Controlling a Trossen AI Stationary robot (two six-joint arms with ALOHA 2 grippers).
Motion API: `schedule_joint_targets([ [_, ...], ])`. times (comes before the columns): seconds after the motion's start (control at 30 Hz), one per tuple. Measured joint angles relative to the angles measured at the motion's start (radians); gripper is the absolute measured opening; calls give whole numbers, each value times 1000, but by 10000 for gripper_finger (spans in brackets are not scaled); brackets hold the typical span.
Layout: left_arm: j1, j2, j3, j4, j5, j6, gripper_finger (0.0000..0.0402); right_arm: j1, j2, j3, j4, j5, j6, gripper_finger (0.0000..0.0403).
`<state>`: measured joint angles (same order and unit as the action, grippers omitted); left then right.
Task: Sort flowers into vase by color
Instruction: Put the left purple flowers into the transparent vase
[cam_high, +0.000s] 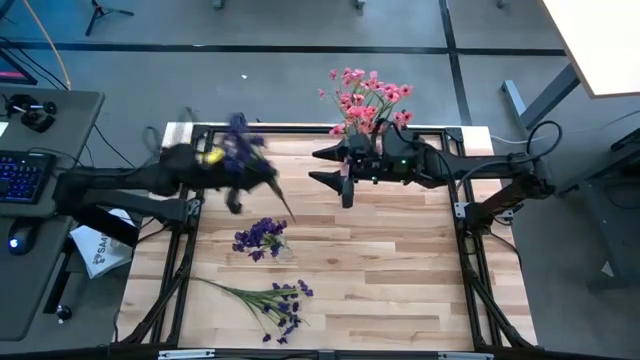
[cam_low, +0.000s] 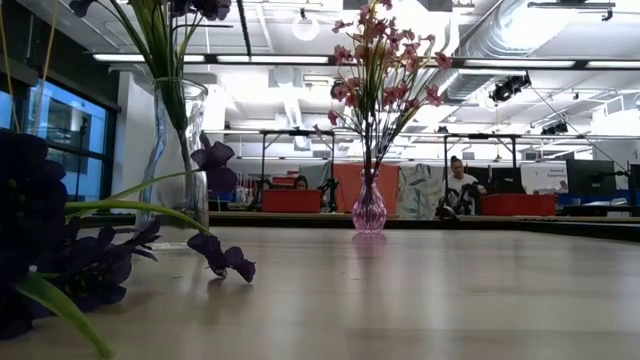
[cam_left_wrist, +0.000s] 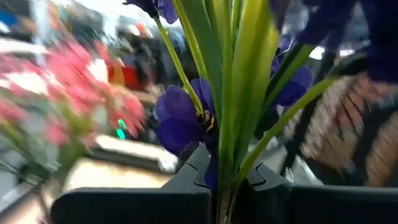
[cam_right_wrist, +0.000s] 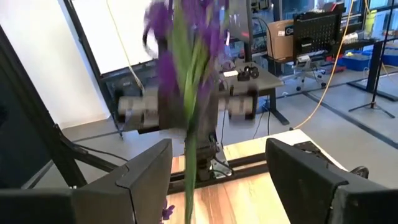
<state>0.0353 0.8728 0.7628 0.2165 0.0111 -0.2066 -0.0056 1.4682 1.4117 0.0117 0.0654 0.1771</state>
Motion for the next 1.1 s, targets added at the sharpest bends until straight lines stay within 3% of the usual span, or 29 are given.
schedule_joint_targets([
  [0.33,-108,157,119,-57,18,8,0,0,-91,0,-50,19,-12,254],
  [0.57,-139,250,323,-414,-28,0,0,2,-104,0,-88,56,-34,254],
  [0.73,-164,350,446,-524,-28,46,0,2,-104,0,-105,56,-47,254],
  [0.93,-184,408,469,-545,-29,98,0,2,-104,0,-114,56,-55,254],
  [1.1,-213,400,468,-567,-99,114,0,2,-103,0,-141,56,-55,254],
])
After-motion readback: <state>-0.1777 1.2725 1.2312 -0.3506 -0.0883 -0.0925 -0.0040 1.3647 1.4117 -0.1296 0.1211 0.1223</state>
